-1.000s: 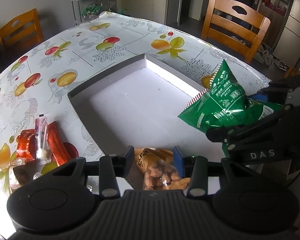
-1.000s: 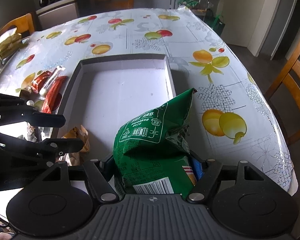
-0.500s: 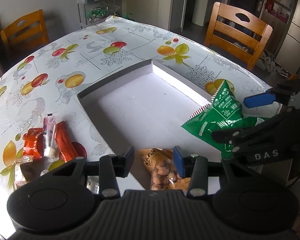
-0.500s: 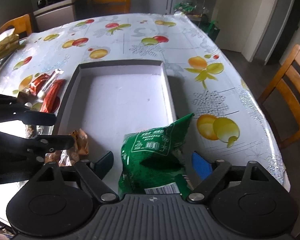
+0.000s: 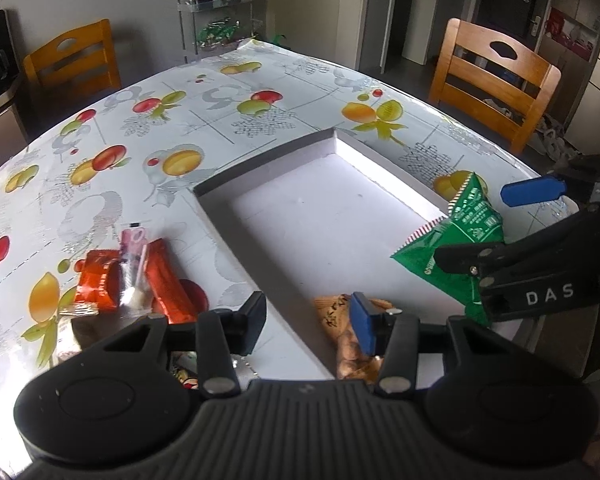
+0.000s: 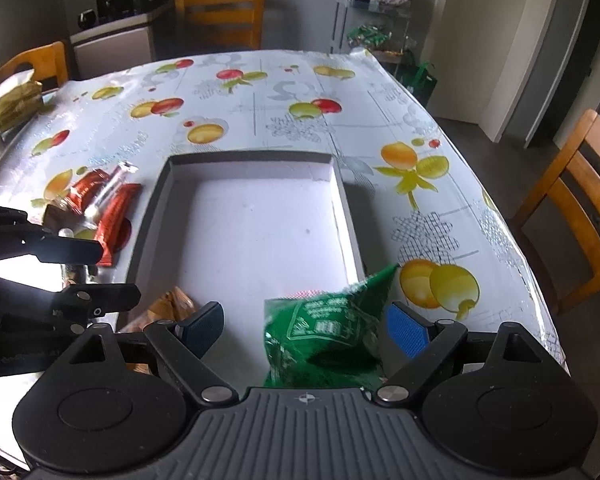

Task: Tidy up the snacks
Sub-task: 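Move the left gripper to the clear nut bag while right approaches candies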

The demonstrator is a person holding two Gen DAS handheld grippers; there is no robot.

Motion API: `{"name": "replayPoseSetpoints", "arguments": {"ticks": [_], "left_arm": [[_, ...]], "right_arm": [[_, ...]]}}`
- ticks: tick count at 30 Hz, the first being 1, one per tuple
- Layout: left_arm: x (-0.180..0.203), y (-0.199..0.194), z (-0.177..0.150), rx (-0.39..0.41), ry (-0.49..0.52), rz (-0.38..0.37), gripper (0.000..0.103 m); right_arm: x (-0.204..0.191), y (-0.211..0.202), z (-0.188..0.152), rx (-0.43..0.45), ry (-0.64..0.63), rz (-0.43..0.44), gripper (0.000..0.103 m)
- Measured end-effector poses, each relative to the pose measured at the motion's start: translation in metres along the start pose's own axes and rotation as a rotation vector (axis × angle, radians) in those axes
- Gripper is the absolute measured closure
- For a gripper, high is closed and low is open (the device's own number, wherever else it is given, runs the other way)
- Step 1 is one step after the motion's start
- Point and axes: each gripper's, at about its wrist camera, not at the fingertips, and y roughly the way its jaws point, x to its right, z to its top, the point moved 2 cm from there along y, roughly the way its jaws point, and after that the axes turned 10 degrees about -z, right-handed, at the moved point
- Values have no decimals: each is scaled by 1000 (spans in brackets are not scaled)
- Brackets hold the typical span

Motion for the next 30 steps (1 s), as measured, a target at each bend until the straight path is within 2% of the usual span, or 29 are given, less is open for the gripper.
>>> {"name": "replayPoseSetpoints", "arguments": {"ticks": [11, 21, 30], "left_arm": [[-26, -19, -12, 14, -52, 53, 54], [-72, -49, -48, 1, -160, 134, 53], [-91, -66, -71, -2, -217, 168, 53]], "right_arm": [[-29, -8, 15, 39, -36, 46, 14], [-77, -11, 27, 66, -103, 154, 14], [-112, -15, 31, 76, -155, 224, 14]]}}
